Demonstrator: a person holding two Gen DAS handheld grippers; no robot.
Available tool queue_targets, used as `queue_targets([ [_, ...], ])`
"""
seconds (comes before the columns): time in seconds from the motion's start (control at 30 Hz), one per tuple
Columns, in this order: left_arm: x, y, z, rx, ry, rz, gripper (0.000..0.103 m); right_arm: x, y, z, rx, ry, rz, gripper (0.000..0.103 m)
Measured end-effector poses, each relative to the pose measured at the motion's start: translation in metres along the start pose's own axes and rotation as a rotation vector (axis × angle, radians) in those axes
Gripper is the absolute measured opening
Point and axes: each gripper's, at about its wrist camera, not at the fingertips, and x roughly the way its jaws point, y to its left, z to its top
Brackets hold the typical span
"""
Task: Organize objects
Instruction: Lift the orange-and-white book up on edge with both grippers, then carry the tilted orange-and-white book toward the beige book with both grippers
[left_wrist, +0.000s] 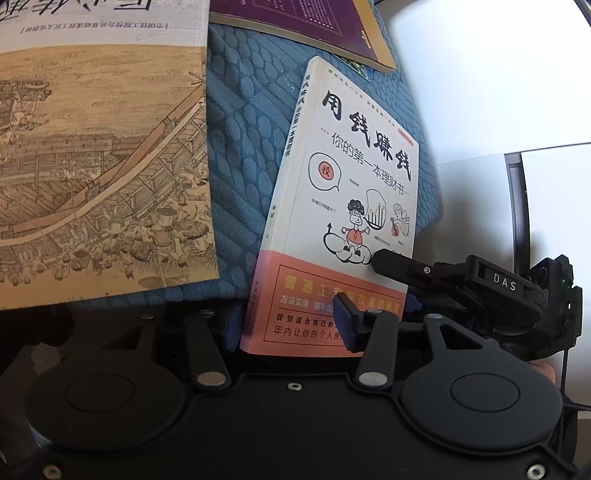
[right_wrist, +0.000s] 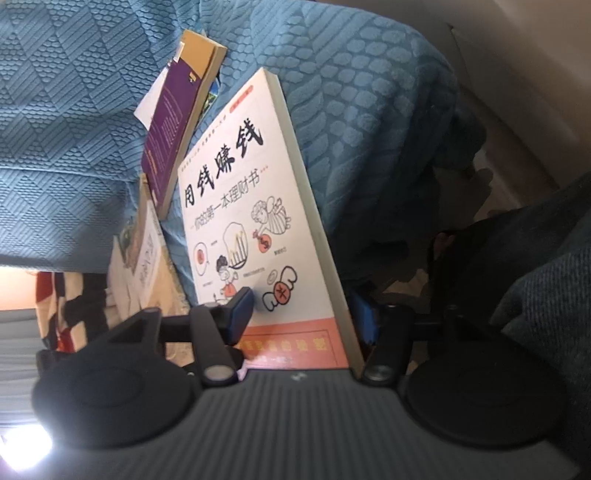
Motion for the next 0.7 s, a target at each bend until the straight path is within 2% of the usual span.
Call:
queue_targets([
  [0.07,-0.002,-0.003,-0.001,0.017,-0.007,0.008,0.044,-0.002,0.004,-0.001,-0.028,-0.008,-0.006,0.055],
  [0.17,-0.009,-0.009,-0.003,0.042,-0.033,0.022,0.041,-0.007,0.010,-0.004,-0.071,-0.029,-0.014,0.045],
  [0.3,-0.022,-0.018,-0.006,0.067,-0.066,-0.002,0.036,-0.022,0.012,-0.005,-0.099,-0.069,0.025,0.034],
  [0.43,-0.043,-0.029,-0.012,0.094,-0.116,-0.032,0.034,-0.039,0.017,-0.005,-0.122,-0.109,0.084,0.030],
  [0.7,-0.091,-0.053,-0.009,0.150,-0.230,-0.054,0.033,-0.063,0.048,-0.004,-0.218,-0.185,0.143,0.028],
])
